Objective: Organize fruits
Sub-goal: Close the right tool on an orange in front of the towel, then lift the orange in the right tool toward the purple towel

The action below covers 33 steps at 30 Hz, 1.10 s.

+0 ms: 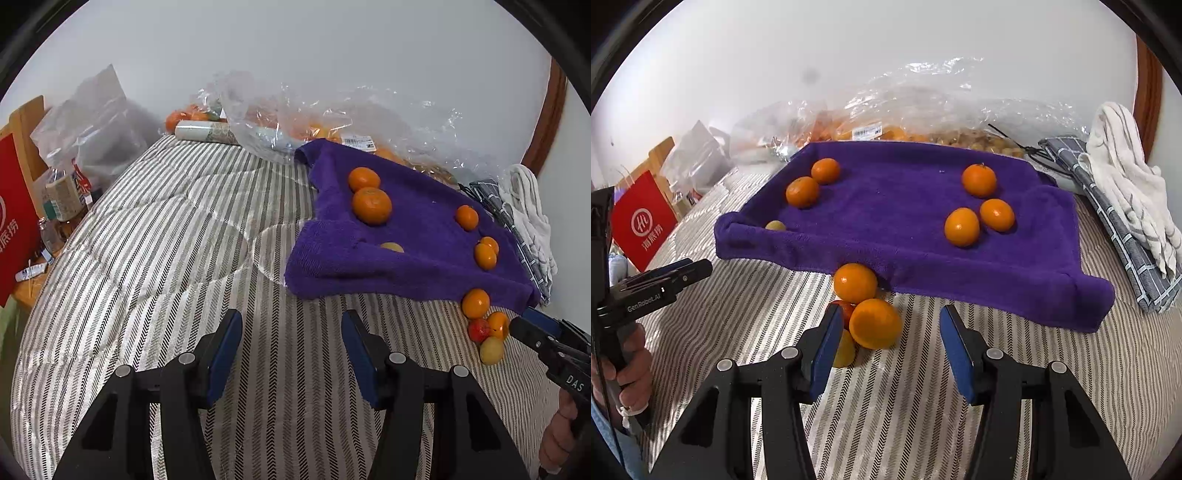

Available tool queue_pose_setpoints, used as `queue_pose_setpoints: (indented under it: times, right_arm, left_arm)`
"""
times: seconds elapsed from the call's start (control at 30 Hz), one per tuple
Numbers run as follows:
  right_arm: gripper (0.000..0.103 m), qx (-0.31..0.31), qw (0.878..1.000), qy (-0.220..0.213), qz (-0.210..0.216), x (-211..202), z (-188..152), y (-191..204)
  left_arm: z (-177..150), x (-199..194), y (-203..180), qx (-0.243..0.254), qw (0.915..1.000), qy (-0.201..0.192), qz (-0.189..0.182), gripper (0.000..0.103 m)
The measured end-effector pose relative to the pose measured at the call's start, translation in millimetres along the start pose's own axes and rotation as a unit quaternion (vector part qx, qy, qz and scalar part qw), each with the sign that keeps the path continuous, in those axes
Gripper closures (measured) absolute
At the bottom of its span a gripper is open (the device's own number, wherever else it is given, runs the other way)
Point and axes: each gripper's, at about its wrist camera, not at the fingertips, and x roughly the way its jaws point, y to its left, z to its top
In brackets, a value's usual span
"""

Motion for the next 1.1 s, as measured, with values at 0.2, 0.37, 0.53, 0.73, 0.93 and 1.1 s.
queue_pose_setpoints:
  times: [0.2,0.37,0.53,0.73,0.93,1.1]
  right_arm:
    - [0.049,0.03,0.999,0.029,0.032,20.0,1.3,-9.9]
    - [0.064,0.052,0.996,0.04,0.06,28.8,3.1,-12.7]
    - [0.068,0.061,0.996,0.037,0.061,24.6,2.2,-18.5]
    - [0.068,0.056,0.998,0.011,0.004,4.7,-2.9,-37.9]
    - [0.068,0.06,0.998,0.024,-0.006,10.3,-11.2,-54.2]
    - [0.067,0.044,0.999,0.016,-0.016,12.9,-13.3,-48.9]
  left_arm:
    - [0.4,-1.8,-0.1,-0.002,1.0,-0.002,-0.006,0.05]
    - [-0.5,-0.1,-3.9,0.007,0.9999,0.005,-0.014,0.05]
    - [-1.2,1.8,-6.0,0.012,0.9998,0.009,-0.014,0.05]
    - [-2.6,5.3,-5.8,0.013,0.9997,0.016,-0.01,0.05]
    - [-3.5,7.9,-9.8,0.022,0.9995,0.021,-0.003,0.046]
    - [-4.5,9.9,-16.6,0.04,0.9988,0.026,0.009,0.037]
